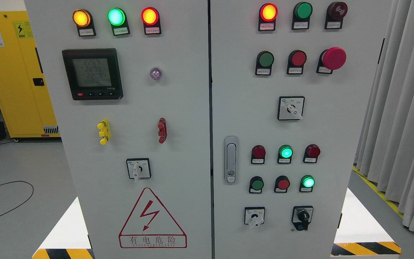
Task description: Turn on light switch 1
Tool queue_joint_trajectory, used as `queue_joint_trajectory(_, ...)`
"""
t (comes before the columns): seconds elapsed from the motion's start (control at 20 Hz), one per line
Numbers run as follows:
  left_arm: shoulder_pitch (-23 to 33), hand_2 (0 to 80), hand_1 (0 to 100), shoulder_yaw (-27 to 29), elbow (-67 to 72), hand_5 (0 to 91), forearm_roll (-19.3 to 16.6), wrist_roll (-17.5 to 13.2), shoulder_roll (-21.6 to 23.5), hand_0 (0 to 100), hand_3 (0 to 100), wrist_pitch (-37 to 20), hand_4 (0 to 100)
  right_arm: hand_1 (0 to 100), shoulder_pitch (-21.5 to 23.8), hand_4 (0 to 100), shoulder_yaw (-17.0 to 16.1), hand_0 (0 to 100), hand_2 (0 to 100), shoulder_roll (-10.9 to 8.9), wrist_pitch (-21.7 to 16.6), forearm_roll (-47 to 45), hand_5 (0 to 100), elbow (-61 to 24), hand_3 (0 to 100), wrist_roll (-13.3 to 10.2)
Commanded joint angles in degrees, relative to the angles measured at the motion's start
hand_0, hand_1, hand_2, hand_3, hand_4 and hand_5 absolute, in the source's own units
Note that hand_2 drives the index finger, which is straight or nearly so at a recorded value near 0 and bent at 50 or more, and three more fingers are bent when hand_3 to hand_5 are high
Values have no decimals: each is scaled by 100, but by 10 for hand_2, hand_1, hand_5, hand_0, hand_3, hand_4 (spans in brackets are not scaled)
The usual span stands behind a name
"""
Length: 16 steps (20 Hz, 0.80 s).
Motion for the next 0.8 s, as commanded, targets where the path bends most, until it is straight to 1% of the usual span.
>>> queue_joint_trajectory(0.0, 61, 0, 56, 5, -32, 0, 1, -27, -3, 170, 0, 2, 0, 500, 0, 0, 0, 0, 40, 0, 2, 2, 0, 0, 0, 1)
queue_joint_trajectory(0.4, 70, 0, 57, -3, -102, 0, -8, -54, 6, 173, 0, 2, 0, 500, 0, 0, 0, 0, 40, 0, 2, -7, 0, 0, 0, 1)
queue_joint_trajectory(0.55, 149, 0, 59, 5, -584, 0, -17, -54, 23, 174, 0, 11, 0, 500, 0, 0, 0, 0, 40, 0, 2, 2, 0, 0, 0, 1)
queue_joint_trajectory(0.75, 491, 0, 98, 23, -1550, 0, -17, -54, 102, 168, 0, 37, 0, 500, 0, 0, 0, 0, 40, 0, 2, 2, 0, 0, 0, 1)
